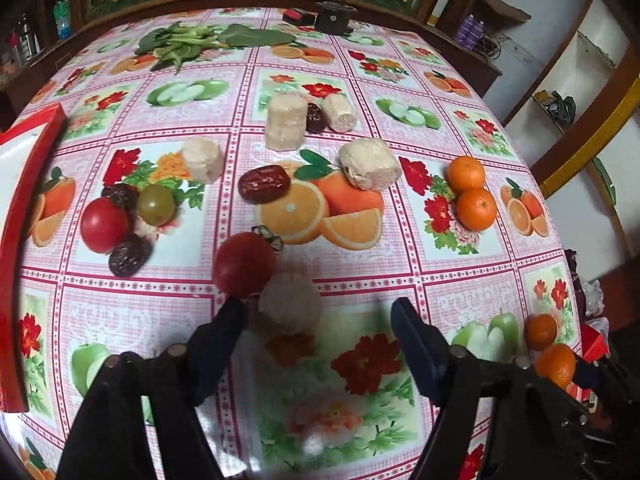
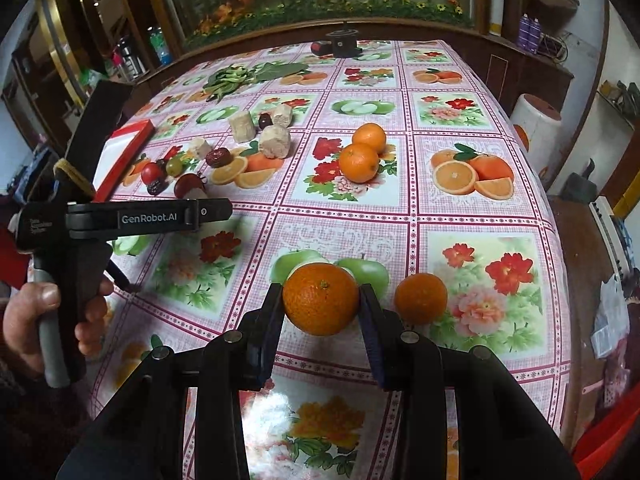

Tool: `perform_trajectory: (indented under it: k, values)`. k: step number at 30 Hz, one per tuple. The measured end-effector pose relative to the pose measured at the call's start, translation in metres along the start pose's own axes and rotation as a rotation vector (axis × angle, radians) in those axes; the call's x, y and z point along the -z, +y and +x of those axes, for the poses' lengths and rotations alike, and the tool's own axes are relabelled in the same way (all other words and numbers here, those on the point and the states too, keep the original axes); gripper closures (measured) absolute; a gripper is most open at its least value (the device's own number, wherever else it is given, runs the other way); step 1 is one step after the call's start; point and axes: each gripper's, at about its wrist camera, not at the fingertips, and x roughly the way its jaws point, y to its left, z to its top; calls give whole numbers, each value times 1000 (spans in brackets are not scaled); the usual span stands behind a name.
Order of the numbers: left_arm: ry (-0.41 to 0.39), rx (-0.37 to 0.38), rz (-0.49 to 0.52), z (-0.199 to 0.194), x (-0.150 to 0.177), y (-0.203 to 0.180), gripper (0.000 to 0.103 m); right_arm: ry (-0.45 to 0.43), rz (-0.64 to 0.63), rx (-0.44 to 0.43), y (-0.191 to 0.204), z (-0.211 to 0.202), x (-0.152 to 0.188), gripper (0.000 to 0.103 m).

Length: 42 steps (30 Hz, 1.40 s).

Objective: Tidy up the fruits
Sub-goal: 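Grasp an orange with the right tool while the left tool grasps a beige round ball, then carry the orange and beige ball with both tools over the red-rimmed tray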

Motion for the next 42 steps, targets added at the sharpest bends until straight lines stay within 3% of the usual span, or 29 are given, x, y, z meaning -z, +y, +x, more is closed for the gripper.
perform_trajectory:
  k: [4, 8, 16, 25, 42]
  values:
    - [-29, -27, 18, -2, 2, 3, 44, -10, -13, -20, 3, -1, 0, 66]
    - [-51, -62, 28, -3, 2, 9, 70, -12, -17, -38, 5, 0, -1, 66]
    - [-44, 5, -18, -8, 7, 19, 70, -7, -23, -64, 10, 3, -1, 66]
    - [-57, -21, 18, -31, 31, 26, 70, 6, -70, -85, 35, 17, -10, 66]
    - [-154, -113, -85, -87, 36, 133, 70, 65, -242, -171, 160, 59, -50, 66]
